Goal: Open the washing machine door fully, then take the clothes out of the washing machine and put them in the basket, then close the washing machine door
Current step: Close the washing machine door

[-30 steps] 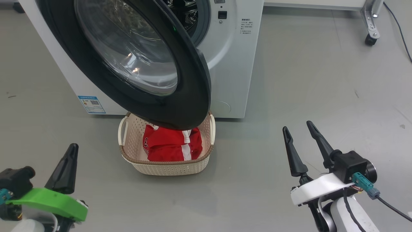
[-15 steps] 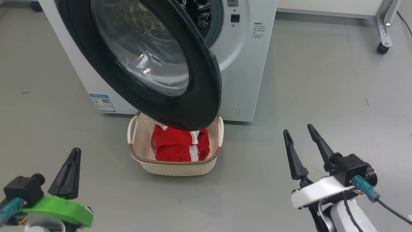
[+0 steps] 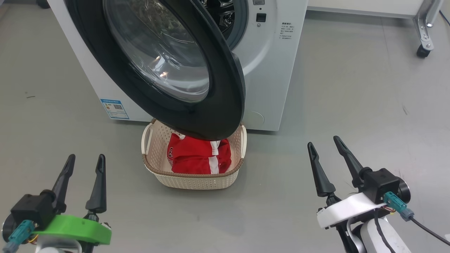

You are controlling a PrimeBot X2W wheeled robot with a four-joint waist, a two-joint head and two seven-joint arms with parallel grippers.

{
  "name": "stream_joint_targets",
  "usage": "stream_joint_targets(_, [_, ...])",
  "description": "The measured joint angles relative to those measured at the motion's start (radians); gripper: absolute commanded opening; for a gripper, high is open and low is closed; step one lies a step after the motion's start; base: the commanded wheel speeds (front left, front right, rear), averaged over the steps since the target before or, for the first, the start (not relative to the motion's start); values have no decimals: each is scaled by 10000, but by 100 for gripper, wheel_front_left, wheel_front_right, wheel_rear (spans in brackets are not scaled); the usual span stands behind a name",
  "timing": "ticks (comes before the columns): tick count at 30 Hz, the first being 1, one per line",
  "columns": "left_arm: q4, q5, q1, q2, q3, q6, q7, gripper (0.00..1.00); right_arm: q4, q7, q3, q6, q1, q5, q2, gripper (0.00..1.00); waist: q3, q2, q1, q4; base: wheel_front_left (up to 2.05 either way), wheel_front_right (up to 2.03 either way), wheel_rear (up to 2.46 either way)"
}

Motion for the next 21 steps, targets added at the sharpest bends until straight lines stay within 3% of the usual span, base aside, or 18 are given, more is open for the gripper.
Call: stream_joint_targets(21, [-86, 907, 448, -529, 370, -529, 0, 100, 12, 0, -19, 15, -1, -52, 10, 100, 128, 0, 0, -76, 0, 0, 0])
